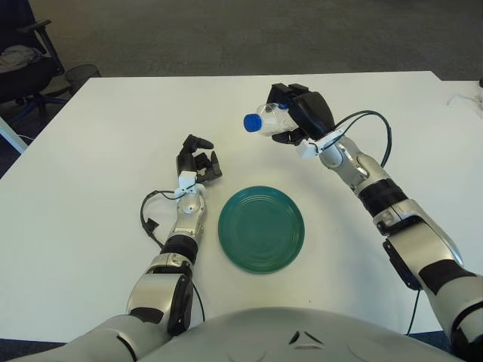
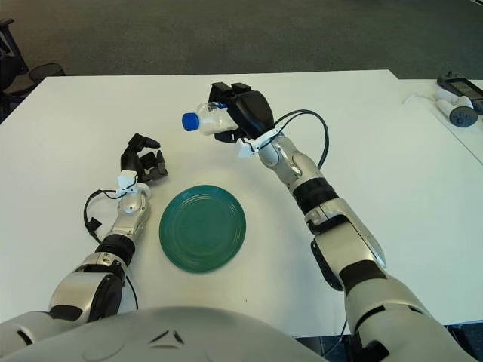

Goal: Put the bottle into the plate.

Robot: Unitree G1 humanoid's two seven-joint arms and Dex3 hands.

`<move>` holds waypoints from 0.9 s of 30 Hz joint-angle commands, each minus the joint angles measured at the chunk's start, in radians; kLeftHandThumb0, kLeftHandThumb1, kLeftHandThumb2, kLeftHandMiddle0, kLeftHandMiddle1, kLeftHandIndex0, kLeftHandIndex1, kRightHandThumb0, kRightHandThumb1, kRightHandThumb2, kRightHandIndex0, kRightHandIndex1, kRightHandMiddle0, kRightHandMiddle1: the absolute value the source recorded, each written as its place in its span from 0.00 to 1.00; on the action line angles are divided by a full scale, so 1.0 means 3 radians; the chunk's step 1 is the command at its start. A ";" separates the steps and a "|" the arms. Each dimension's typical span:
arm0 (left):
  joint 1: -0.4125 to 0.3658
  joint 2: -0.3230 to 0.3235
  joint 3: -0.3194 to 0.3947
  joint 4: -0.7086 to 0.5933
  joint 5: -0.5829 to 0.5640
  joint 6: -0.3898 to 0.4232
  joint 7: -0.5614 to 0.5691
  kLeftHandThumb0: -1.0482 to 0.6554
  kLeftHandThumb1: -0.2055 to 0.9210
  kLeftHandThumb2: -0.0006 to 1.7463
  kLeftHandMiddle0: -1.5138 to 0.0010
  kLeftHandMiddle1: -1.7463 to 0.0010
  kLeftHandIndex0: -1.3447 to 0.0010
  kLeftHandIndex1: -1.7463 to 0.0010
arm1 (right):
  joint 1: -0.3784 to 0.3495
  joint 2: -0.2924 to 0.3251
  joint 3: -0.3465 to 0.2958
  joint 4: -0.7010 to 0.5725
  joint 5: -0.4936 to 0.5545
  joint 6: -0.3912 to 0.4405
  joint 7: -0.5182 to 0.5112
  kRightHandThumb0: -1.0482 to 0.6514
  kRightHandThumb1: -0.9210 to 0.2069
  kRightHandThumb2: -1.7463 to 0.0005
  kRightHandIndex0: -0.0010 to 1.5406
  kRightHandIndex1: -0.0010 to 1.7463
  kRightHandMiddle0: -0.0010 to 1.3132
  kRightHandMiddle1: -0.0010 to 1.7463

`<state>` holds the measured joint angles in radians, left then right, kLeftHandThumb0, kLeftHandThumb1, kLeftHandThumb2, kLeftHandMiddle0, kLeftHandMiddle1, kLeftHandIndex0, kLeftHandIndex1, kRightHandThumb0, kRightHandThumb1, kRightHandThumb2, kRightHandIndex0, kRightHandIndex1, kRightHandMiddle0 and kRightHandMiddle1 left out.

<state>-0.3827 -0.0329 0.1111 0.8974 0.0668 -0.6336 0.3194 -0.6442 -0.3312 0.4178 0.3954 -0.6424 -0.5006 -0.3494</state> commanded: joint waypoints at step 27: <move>0.0154 0.0031 -0.0076 0.0036 0.0174 0.0154 0.0100 0.33 0.42 0.78 0.24 0.00 0.52 0.00 | 0.0870 -0.0193 -0.0092 -0.1843 0.0446 -0.0286 0.1576 0.35 0.49 0.29 0.71 1.00 0.43 1.00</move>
<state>-0.3788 -0.0236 0.0948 0.8999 0.1007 -0.6317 0.3226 -0.4046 -0.3805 0.3840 -0.1421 -0.4907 -0.5541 0.1121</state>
